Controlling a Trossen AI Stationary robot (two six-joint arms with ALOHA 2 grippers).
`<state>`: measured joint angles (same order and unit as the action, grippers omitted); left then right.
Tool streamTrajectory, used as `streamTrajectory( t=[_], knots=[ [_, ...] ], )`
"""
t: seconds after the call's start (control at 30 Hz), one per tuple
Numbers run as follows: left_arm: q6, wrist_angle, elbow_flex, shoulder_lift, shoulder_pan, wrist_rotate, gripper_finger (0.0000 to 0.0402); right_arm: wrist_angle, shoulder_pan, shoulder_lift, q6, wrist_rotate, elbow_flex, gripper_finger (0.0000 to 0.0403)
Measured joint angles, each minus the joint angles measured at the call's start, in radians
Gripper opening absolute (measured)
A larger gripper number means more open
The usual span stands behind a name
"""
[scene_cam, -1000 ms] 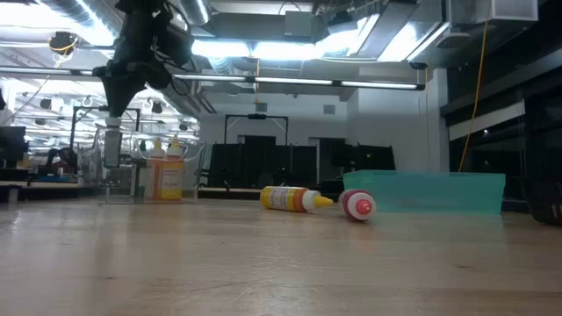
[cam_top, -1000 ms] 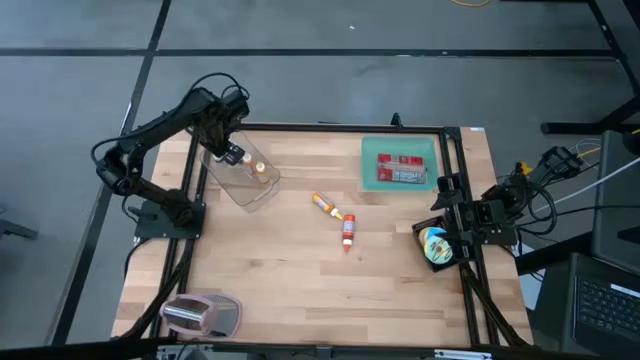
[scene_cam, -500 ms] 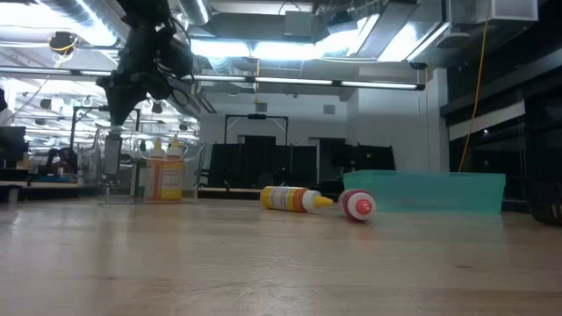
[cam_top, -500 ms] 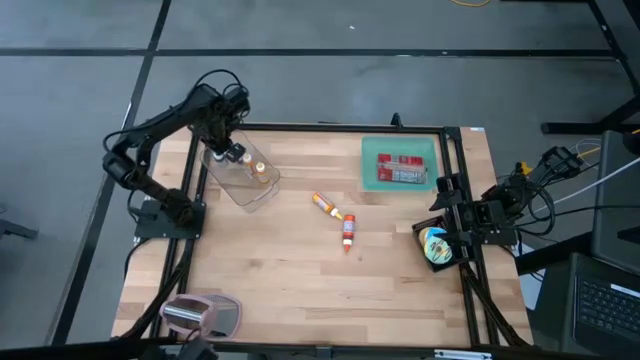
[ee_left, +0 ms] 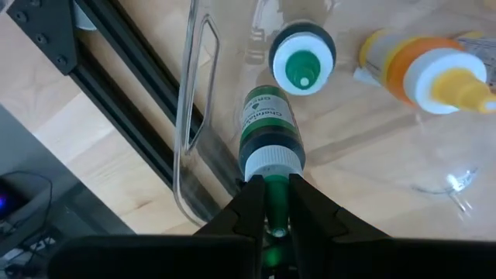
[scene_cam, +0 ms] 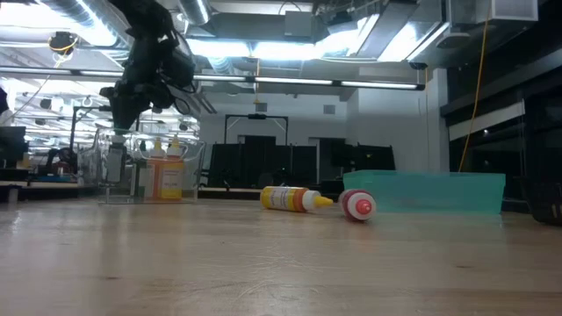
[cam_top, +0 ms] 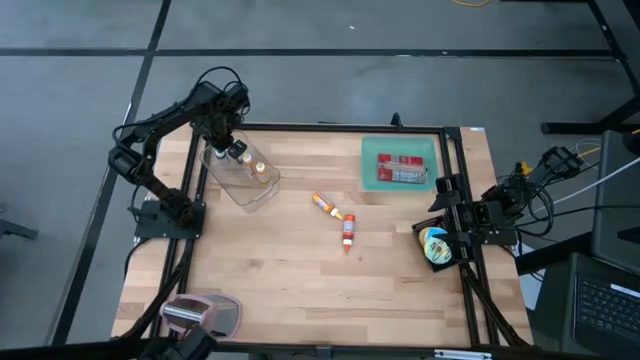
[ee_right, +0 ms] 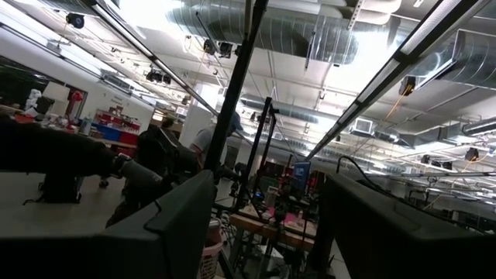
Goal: Pick & Place Food Item
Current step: Put the green food coloring bottle into the transparent bin
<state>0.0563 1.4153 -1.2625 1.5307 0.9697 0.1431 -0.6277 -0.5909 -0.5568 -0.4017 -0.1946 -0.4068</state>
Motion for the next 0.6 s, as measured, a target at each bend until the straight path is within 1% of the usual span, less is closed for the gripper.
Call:
streamTrajectory(
  t=[0.13,0.27,0.33,0.5,0.6],
  knots=[
    [-0.005,-0.022,0.028,-0.001,0.012,-0.006,0.0033,0.0,0.0,0.0,-0.003,0.0,0.0,0.0242],
    [-0.024,-0.057,0.132,-0.001,0.026,-0.002,0.0033,0.0,0.0,0.0,-0.002,0.0,0.0,0.0242],
    [-0.036,-0.088,0.157,-0.009,0.016,0.012,0.0033,0.0,0.0,0.0,-0.002,0.0,0.0,0.0242],
    [-0.044,-0.116,0.165,-0.026,0.013,0.011,0.0033,0.0,0.0,0.0,-0.004,0.0,0.0,0.0242],
    [-0.049,-0.133,0.166,-0.044,0.025,-0.01,0.0033,-0.007,0.0,0.0,-0.022,0.0,0.0,0.0242]
  ],
)
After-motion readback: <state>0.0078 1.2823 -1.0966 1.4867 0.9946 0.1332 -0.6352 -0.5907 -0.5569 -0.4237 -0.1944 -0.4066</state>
